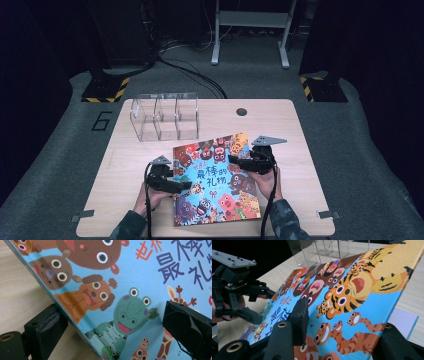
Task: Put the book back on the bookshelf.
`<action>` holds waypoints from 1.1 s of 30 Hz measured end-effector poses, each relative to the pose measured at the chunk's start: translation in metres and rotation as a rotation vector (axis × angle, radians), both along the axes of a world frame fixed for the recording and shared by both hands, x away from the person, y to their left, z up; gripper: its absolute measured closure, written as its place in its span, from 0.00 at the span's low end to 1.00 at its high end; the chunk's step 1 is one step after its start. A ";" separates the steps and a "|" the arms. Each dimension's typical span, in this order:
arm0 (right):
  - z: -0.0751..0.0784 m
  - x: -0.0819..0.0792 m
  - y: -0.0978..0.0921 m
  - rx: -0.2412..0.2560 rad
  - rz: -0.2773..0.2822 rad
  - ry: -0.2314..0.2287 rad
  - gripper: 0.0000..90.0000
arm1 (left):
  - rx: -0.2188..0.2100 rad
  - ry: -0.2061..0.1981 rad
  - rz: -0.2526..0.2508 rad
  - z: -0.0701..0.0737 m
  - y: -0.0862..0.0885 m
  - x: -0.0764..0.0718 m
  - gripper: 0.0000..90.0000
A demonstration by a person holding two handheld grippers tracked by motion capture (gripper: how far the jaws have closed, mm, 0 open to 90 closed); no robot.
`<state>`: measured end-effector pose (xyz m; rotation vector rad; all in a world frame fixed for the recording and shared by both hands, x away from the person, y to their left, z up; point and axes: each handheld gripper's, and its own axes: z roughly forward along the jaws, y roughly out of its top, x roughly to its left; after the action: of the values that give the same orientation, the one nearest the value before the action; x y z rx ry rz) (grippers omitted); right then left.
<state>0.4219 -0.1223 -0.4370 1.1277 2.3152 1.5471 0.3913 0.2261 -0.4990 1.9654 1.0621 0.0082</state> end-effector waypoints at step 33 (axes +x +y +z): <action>-0.001 0.011 -0.004 -0.054 -0.119 0.218 0.46 | 0.058 -0.176 0.016 0.024 0.010 -0.014 0.40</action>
<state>0.4331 -0.1259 -0.4375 1.4567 2.3548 1.3740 0.3776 0.2365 -0.4751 1.9682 0.9711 0.2195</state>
